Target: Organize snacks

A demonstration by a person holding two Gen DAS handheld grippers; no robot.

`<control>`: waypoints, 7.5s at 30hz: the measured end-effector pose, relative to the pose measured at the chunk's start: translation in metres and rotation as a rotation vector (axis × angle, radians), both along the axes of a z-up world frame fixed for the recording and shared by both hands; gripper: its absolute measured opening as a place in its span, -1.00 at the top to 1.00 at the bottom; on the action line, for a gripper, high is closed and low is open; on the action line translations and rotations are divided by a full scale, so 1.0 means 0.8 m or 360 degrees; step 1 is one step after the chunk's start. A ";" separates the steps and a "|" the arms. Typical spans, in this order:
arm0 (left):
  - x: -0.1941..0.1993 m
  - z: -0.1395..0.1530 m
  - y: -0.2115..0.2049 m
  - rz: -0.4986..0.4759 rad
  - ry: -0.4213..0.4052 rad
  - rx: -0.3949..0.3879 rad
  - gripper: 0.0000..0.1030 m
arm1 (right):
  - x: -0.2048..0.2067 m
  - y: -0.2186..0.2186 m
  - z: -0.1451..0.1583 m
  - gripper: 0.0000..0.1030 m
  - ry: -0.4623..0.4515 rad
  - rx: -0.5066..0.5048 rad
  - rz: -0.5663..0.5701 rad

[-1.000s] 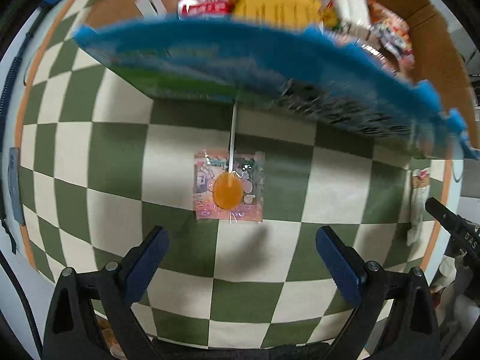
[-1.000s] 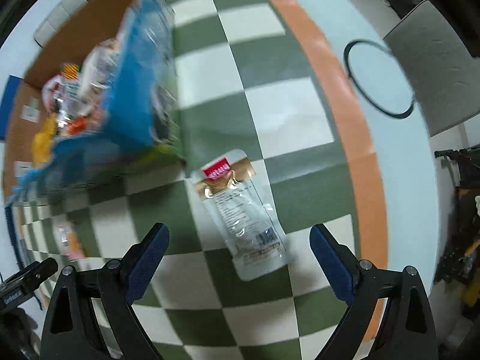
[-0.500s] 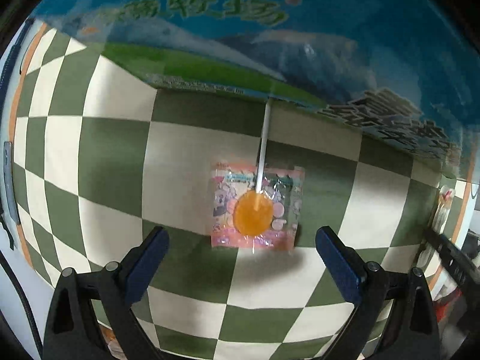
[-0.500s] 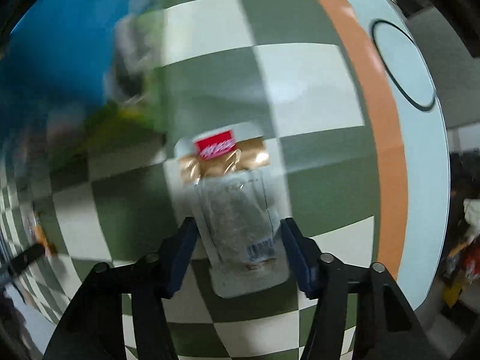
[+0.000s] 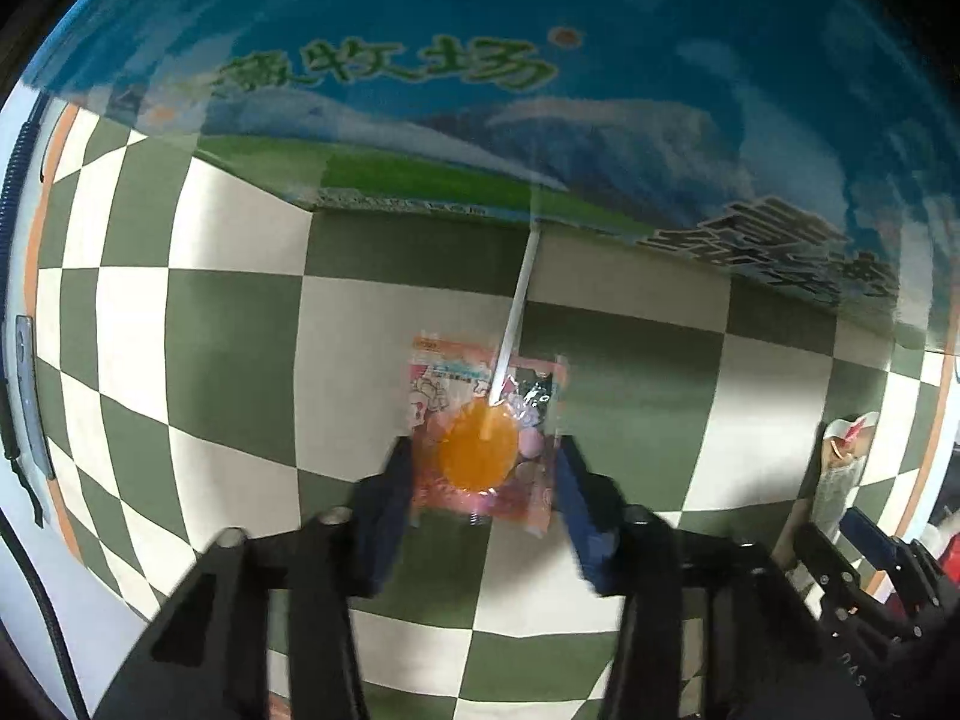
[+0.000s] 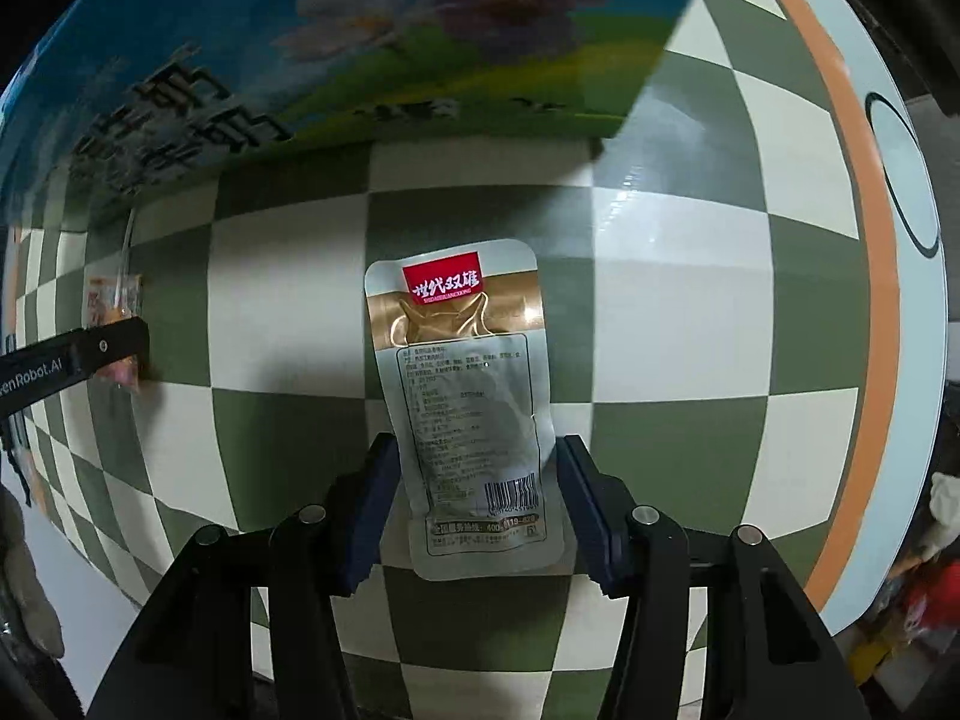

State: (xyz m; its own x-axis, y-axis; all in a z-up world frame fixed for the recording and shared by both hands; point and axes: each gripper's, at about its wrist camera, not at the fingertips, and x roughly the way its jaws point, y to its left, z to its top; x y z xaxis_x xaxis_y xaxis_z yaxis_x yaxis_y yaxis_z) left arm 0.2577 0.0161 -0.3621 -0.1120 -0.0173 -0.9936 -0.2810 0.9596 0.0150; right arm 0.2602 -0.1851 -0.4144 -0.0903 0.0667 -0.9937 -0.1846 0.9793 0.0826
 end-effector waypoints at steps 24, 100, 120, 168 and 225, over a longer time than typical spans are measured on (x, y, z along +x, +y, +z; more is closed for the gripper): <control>-0.041 0.095 0.020 0.0082 -0.0138 -0.0240 0.47 | 0.001 -0.004 0.088 -0.09 -0.0104 0.0203 0.0045; 0.159 0.092 0.043 -0.0194 0.0049 0.0084 -0.37 | 0.208 0.037 0.157 -0.74 -0.0231 0.0190 -0.0180; 0.152 0.179 0.024 -0.0173 -0.0328 0.0094 -0.37 | 0.189 0.041 0.201 -0.79 -0.0349 0.0190 -0.0127; -0.103 0.496 -0.048 -0.0306 -0.1299 0.0270 -0.75 | -0.116 -0.042 0.559 -0.95 -0.1254 0.0301 -0.0151; -0.005 0.402 -0.026 -0.0167 -0.1068 0.0292 -0.76 | -0.002 -0.032 0.442 -0.96 -0.1040 0.0163 -0.0230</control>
